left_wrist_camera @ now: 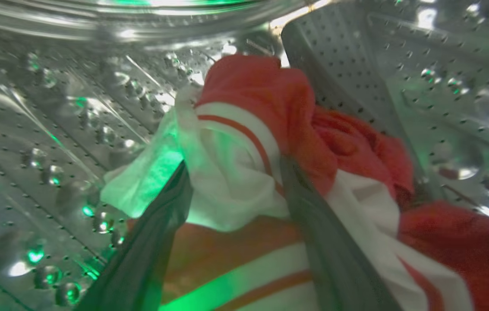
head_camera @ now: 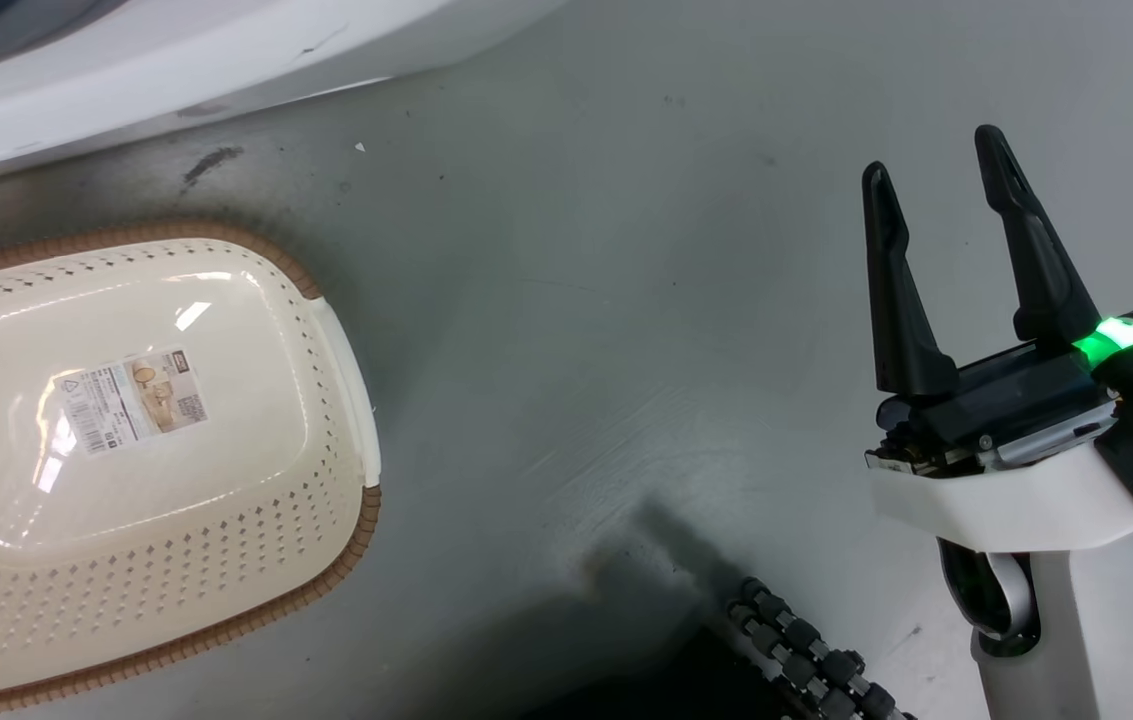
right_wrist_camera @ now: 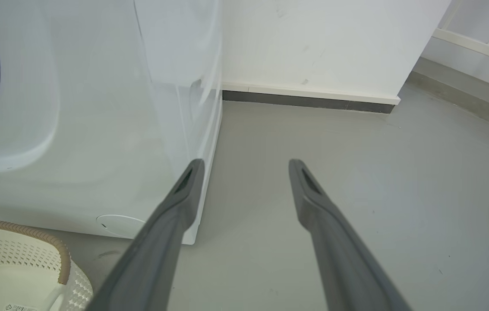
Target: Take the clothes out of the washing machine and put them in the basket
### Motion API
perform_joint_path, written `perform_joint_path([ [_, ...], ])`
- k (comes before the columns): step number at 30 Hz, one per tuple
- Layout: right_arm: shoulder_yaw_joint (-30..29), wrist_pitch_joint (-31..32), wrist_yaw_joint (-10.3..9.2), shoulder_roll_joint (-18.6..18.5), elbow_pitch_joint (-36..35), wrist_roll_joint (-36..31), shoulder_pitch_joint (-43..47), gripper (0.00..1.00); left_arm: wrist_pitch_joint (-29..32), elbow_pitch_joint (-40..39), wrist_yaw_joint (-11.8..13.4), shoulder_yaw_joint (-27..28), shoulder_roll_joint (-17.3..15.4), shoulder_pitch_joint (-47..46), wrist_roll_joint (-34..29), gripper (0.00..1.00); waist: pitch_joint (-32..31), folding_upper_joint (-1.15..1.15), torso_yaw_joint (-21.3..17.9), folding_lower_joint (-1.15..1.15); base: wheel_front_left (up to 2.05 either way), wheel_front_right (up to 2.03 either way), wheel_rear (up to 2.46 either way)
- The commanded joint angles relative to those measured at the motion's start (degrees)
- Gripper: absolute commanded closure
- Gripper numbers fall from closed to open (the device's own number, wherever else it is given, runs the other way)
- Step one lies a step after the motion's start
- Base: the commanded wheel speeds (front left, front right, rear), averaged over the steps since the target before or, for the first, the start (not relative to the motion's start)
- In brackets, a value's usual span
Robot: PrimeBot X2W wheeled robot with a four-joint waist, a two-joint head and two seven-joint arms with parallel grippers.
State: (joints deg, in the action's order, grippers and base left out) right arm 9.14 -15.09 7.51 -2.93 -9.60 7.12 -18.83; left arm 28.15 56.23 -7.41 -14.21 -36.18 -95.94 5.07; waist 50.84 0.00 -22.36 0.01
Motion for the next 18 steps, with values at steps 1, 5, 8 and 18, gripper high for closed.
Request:
perform_joint_path([
  [1,0.06,-0.12,-0.05,0.09,-0.16,0.38,-0.86,0.00,0.20,0.60,-0.03,-0.15,-0.72,-0.09,0.18,0.00,0.45,0.00,-0.32,-0.01,0.00,0.00,0.00],
  [5,-0.18,-0.12,-0.05,0.09,-0.16,0.44,-1.23,0.00,-0.66,1.12,-0.04,-0.31,-0.91,0.29,0.95,1.00,0.97,0.00,-0.26,-0.01,0.00,0.00,0.00],
  [8,-0.35,-0.12,-0.05,0.09,-0.08,0.36,-1.39,0.00,-2.54,0.99,0.24,-0.37,-0.82,0.32,1.26,1.00,1.12,0.00,0.13,-0.01,0.00,0.00,0.00],
  [18,-1.25,-0.12,-0.04,0.08,1.09,-1.60,-1.41,0.00,-14.57,1.85,1.45,0.08,1.56,0.79,3.00,1.00,-2.10,0.00,2.87,-0.01,0.00,0.00,0.00],
])
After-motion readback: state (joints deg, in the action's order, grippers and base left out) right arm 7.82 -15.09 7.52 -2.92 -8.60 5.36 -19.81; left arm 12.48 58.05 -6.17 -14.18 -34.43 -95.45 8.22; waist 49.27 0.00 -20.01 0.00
